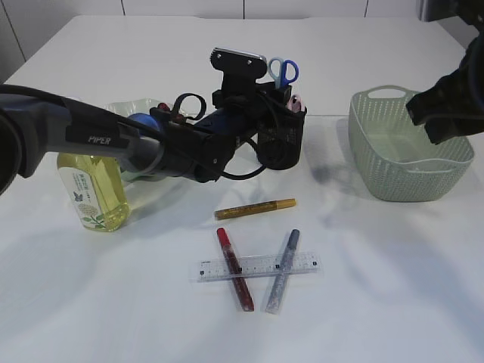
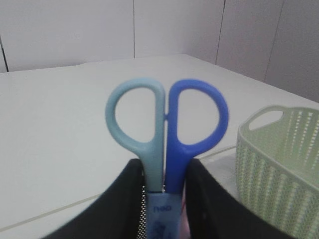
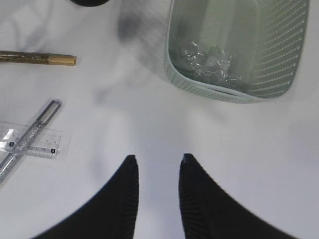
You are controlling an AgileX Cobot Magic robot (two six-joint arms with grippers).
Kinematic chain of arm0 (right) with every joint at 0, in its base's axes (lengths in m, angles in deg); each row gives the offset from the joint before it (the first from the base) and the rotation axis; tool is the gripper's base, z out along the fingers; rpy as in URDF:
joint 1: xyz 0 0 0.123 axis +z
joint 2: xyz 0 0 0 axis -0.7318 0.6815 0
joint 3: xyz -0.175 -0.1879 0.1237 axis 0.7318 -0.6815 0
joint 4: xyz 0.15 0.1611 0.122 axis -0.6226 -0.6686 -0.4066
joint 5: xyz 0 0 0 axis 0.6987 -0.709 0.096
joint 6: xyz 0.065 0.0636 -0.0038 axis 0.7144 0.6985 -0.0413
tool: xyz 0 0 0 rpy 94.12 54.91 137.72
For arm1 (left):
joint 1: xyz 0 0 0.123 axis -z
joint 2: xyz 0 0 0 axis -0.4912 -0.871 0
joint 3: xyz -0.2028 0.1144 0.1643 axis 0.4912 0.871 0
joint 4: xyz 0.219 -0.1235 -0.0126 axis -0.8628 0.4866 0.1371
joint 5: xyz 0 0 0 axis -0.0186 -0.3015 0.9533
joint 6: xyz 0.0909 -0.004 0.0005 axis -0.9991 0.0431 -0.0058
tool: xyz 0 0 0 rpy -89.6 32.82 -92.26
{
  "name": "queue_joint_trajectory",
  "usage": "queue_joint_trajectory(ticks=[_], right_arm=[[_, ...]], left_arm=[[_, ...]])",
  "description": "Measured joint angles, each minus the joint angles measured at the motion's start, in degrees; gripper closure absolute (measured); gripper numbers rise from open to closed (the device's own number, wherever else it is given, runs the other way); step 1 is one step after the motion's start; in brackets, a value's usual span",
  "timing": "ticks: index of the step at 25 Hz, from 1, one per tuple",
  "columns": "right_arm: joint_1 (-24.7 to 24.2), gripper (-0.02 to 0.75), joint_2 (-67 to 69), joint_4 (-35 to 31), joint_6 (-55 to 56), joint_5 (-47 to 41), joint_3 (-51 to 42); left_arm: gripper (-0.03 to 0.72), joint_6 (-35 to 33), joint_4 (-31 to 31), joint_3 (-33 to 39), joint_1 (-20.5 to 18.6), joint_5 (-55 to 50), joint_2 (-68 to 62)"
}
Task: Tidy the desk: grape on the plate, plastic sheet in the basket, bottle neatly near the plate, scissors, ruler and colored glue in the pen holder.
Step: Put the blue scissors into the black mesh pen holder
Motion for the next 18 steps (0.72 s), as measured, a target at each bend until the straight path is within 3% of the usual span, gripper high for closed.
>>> queue_joint_trajectory(ticks=[18], right_arm=[[0.0,0.499,0.0,0.0,0.0,0.0,0.0]], left_arm=[[0.457,0.0,0.05,0.0,0.0,-1.36,0.0]])
